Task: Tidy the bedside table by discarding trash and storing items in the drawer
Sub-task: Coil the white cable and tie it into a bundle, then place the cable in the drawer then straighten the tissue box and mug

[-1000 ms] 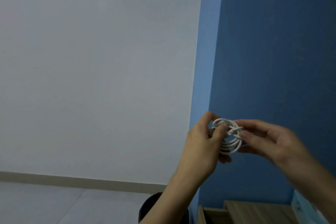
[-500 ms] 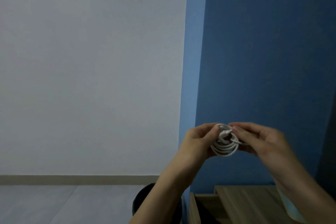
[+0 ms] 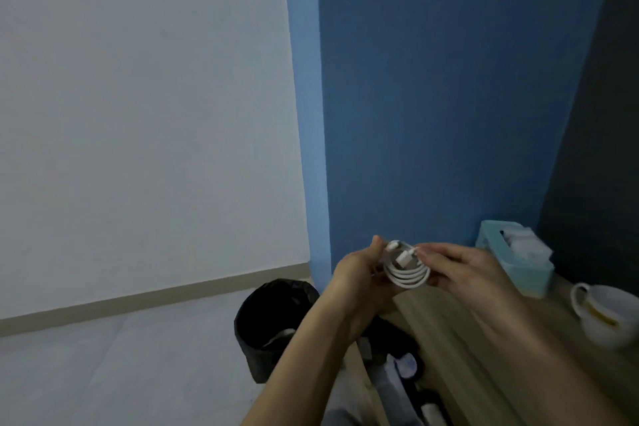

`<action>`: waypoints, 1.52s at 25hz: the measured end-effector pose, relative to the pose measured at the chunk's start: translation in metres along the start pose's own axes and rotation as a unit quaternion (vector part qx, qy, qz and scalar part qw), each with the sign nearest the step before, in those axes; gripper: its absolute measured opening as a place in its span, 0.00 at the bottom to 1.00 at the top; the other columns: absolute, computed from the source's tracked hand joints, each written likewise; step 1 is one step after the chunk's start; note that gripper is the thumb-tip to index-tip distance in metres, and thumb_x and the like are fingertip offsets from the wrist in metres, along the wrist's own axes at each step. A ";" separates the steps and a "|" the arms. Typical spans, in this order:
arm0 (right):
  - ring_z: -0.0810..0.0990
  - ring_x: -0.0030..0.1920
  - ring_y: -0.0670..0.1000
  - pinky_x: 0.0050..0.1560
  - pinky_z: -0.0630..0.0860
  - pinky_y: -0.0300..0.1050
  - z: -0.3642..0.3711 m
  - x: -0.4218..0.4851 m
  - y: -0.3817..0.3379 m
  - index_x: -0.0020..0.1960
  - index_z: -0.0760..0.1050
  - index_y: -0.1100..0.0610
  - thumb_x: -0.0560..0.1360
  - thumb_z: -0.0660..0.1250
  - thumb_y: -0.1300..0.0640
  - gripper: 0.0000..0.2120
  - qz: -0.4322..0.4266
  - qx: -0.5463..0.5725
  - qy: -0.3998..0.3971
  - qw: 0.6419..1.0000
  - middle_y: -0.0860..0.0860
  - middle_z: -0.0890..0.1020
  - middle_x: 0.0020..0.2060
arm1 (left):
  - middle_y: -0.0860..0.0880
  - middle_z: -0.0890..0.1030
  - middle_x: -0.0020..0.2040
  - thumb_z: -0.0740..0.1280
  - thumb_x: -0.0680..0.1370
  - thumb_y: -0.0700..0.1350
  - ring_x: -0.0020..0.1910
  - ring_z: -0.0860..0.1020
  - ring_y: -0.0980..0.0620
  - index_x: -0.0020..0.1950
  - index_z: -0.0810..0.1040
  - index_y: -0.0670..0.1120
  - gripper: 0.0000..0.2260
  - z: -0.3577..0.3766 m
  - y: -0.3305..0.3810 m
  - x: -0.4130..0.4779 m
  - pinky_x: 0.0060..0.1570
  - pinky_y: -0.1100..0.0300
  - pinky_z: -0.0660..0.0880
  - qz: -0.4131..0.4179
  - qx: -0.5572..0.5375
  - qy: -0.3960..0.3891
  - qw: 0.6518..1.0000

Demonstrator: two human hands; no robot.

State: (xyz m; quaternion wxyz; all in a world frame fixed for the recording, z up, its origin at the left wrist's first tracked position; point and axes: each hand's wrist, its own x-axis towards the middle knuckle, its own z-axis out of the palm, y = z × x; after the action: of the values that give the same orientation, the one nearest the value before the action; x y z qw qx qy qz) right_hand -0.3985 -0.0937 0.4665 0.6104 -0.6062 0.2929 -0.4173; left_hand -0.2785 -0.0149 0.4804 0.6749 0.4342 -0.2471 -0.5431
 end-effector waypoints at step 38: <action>0.78 0.52 0.51 0.51 0.73 0.41 -0.023 -0.012 0.261 0.57 0.76 0.55 0.76 0.58 0.67 0.14 0.191 -0.215 0.066 0.955 0.52 0.80 0.51 | 0.43 0.76 0.53 0.57 0.78 0.34 0.57 0.75 0.42 0.62 0.69 0.43 0.14 -0.120 -0.215 0.092 0.62 0.46 0.72 -0.174 0.088 0.325 0.925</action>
State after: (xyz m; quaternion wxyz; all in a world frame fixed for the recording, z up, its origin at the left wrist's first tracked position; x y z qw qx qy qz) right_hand -0.3839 -0.1162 0.2060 0.5132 -0.6273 0.5257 -0.2586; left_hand -0.2670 -0.0707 0.2239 0.5723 0.6808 0.0185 -0.4569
